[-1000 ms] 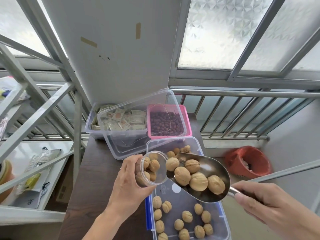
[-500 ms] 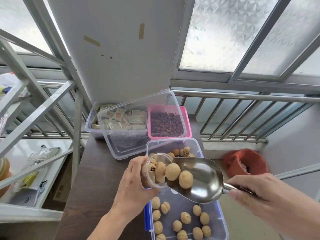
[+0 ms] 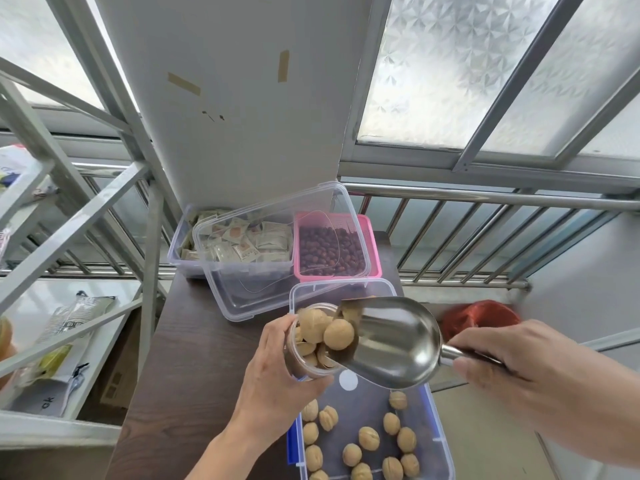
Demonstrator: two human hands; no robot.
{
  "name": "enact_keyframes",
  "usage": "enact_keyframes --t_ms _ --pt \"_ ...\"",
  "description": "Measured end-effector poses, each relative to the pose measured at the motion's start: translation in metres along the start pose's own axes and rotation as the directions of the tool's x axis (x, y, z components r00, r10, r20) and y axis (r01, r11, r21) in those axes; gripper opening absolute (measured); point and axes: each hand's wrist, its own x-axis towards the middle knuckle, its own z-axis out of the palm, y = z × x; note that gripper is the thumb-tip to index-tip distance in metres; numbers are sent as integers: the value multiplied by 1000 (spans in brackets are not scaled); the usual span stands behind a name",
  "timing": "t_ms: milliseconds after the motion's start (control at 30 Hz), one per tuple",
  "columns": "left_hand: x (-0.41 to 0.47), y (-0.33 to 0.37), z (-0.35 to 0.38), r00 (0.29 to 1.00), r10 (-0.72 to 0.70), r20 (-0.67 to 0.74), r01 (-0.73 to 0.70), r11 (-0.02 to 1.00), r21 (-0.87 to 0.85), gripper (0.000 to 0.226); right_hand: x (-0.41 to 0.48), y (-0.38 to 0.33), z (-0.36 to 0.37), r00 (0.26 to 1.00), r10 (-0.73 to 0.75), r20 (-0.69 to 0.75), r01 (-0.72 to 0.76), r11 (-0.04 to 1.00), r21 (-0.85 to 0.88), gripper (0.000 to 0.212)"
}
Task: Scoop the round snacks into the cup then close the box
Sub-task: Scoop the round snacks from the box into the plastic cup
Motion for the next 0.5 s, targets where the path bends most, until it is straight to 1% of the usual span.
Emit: enact_keyframes --t_ms 133,267,300,367,500 --pt "-2 -2 3 1000 -13 4 13 1000 -21 89 -2 -7 -7 999 -8 50 10 999 -47 26" --pt "-2 -3 2 1000 -17 -9 17 999 -31 90 -2 -6 -13 998 -53 22 56 983 -172 34" --pt "-2 -3 2 1000 -27 -16 26 999 -42 89 -2 -6 -15 998 -54 20 57 982 -181 35" --pt "-2 -3 1 999 -43 -17 42 996 -76 88 -4 -5 -17 999 -39 8 40 988 -150 34" --pt "-5 -2 1 999 -38 -25 36 996 -80 86 -10 0 -16 1000 -20 -12 19 997 -71 35"
